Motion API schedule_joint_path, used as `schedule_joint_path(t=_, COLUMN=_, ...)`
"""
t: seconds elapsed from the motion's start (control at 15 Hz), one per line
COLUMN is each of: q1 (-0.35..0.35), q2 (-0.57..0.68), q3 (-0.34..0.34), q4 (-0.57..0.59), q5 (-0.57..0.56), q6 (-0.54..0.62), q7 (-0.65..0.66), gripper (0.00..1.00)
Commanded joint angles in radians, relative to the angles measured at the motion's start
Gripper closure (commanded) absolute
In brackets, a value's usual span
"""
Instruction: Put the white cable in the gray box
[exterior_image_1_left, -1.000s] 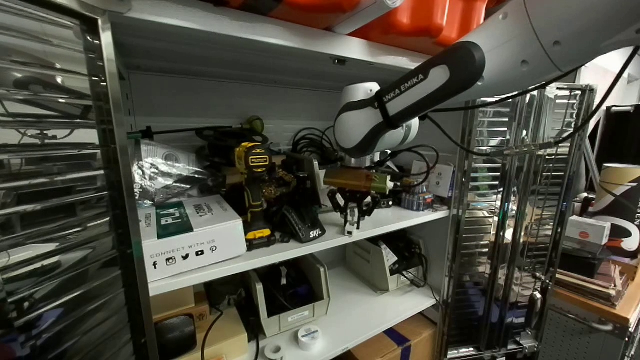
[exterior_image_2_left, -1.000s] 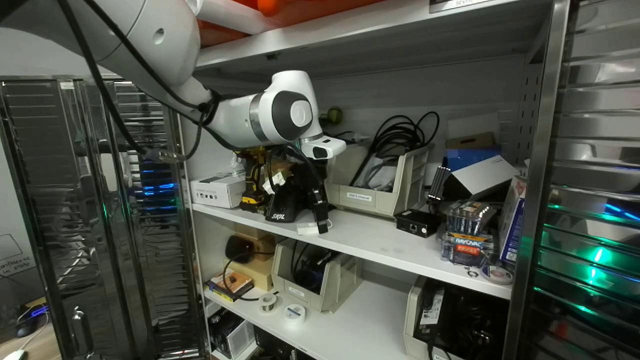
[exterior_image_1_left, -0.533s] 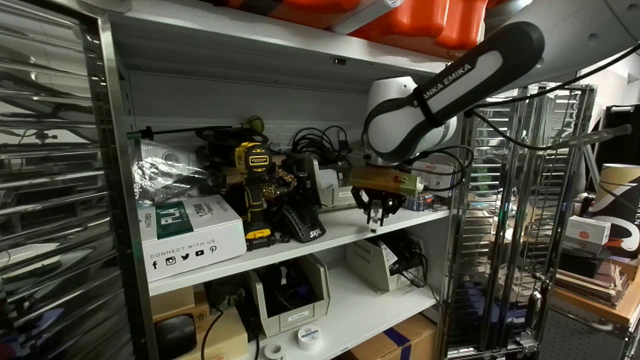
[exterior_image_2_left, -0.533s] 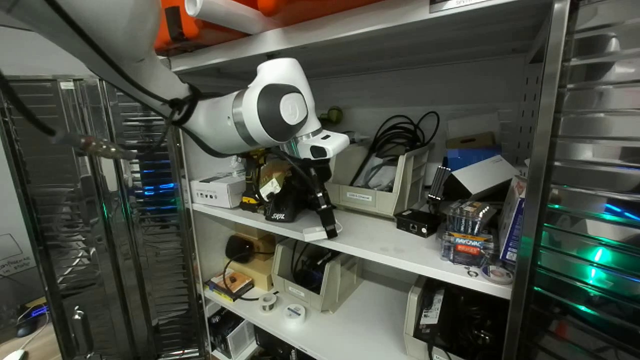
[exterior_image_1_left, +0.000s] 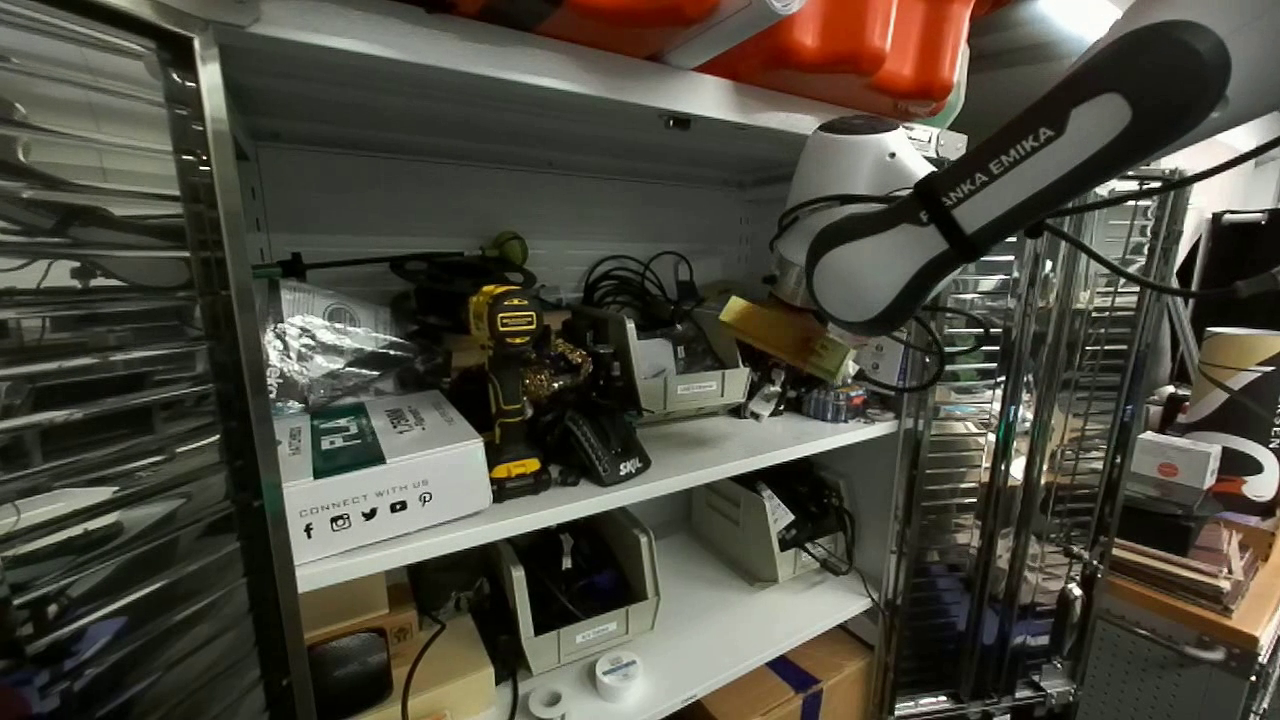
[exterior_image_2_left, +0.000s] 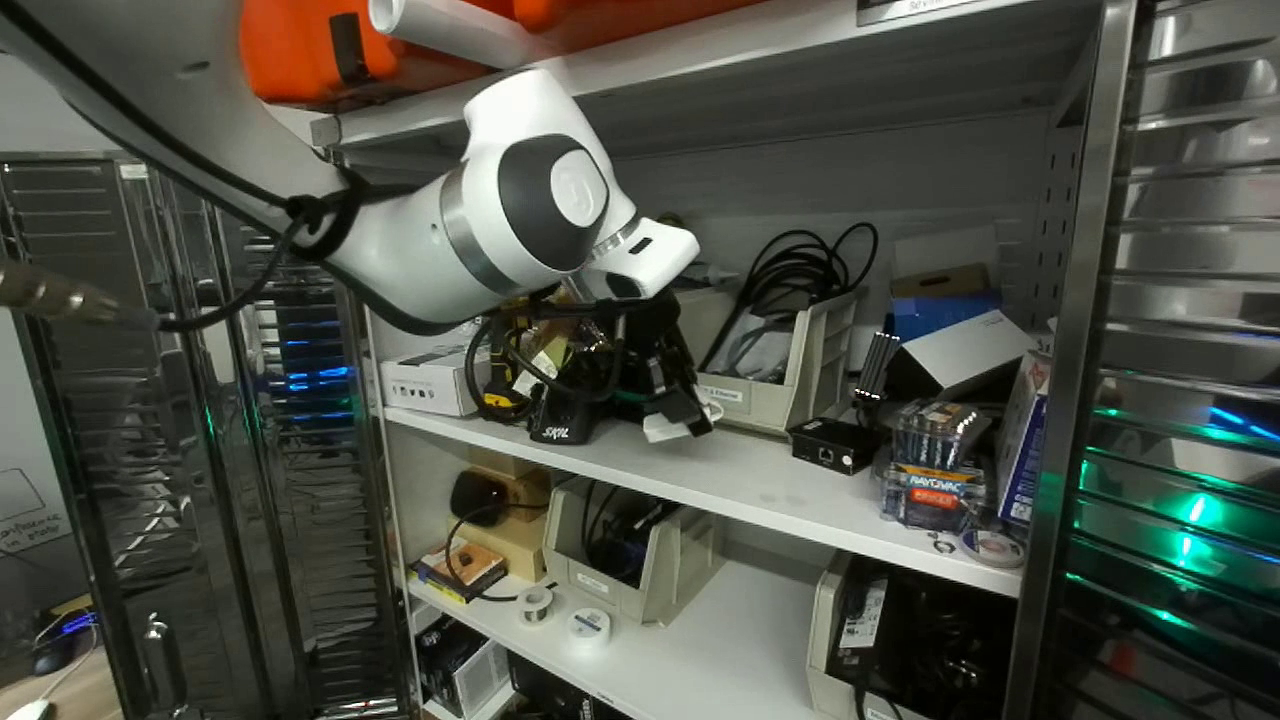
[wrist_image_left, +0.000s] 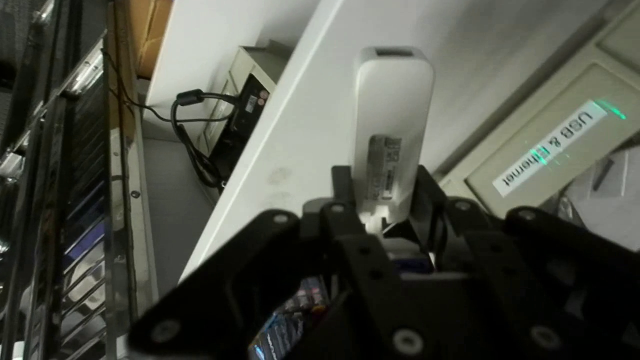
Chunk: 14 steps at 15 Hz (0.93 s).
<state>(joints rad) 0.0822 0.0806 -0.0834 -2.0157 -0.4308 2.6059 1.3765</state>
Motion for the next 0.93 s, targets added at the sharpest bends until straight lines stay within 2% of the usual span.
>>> schedule_joint_path(t=0.0, q1=-0.002, q2=0.033, q3=-0.005, q4=0.061, q5=-0.14, q6=0.097, q7=0.229, gripper=0.87)
schedule_joint_path(t=0.13, q1=0.016, q2=0.058, q3=-0.021, q4=0.103, q5=-0.236, q6=0.142, q7=0.375, gripper=0.92)
schedule_joint_path(t=0.4, q1=0.038, q2=0.134, q3=-0.057, q4=0.231, q5=-0.495, q6=0.194, q7=0.685, gripper=0.92)
schedule_joint_path(t=0.87, q1=0.143, q2=0.346, q3=-0.195, q4=0.537, q5=-0.99, q6=0.179, q7=1.223, gripper=0.92)
